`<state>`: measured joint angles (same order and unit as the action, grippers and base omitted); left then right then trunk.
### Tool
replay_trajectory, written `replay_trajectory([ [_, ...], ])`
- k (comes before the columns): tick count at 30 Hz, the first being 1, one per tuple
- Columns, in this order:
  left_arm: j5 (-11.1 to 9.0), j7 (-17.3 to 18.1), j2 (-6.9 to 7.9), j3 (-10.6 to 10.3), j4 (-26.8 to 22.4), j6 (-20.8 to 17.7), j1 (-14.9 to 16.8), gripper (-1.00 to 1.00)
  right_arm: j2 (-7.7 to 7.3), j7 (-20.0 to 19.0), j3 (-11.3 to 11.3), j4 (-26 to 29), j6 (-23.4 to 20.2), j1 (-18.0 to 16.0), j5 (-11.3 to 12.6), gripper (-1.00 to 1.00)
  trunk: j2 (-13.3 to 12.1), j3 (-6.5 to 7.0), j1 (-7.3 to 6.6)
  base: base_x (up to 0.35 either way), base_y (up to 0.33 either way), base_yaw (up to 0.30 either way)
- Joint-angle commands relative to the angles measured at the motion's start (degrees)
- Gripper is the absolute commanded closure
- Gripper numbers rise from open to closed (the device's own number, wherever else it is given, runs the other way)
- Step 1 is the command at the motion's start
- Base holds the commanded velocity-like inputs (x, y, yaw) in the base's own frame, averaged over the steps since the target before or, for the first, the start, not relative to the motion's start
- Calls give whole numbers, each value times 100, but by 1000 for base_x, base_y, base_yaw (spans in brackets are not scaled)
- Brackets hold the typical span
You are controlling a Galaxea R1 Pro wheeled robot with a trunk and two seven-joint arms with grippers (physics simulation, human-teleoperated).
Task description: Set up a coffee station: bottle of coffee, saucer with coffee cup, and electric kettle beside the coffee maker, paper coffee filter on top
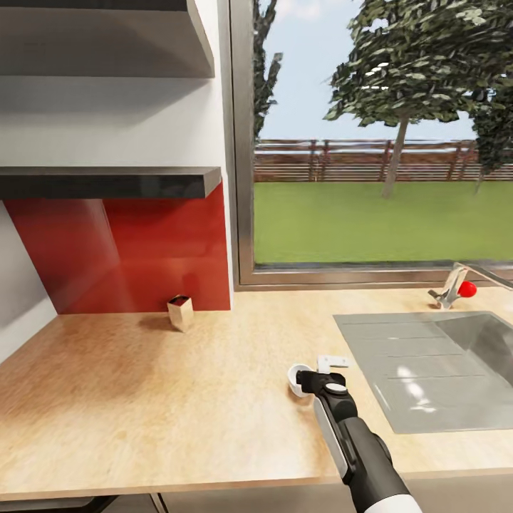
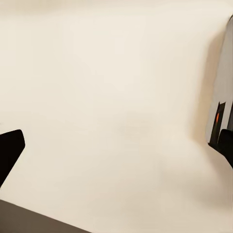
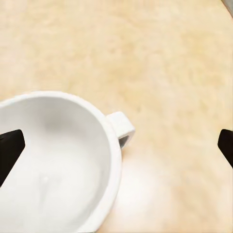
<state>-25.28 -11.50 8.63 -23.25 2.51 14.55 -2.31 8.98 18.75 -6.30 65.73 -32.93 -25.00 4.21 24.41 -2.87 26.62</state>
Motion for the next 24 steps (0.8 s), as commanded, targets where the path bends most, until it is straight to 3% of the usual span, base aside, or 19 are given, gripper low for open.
replay_trajectory([
  [1,-38,-10,-1,-48,4,21,1,-100,-2,50,-12,4,-21,-5,45,-100,11,-11,4,31,17,0],
  [24,-38,-10,-1,-48,4,22,3,-100,-10,50,-6,-308,-21,-5,45,-100,11,-11,4,2,1,0],
])
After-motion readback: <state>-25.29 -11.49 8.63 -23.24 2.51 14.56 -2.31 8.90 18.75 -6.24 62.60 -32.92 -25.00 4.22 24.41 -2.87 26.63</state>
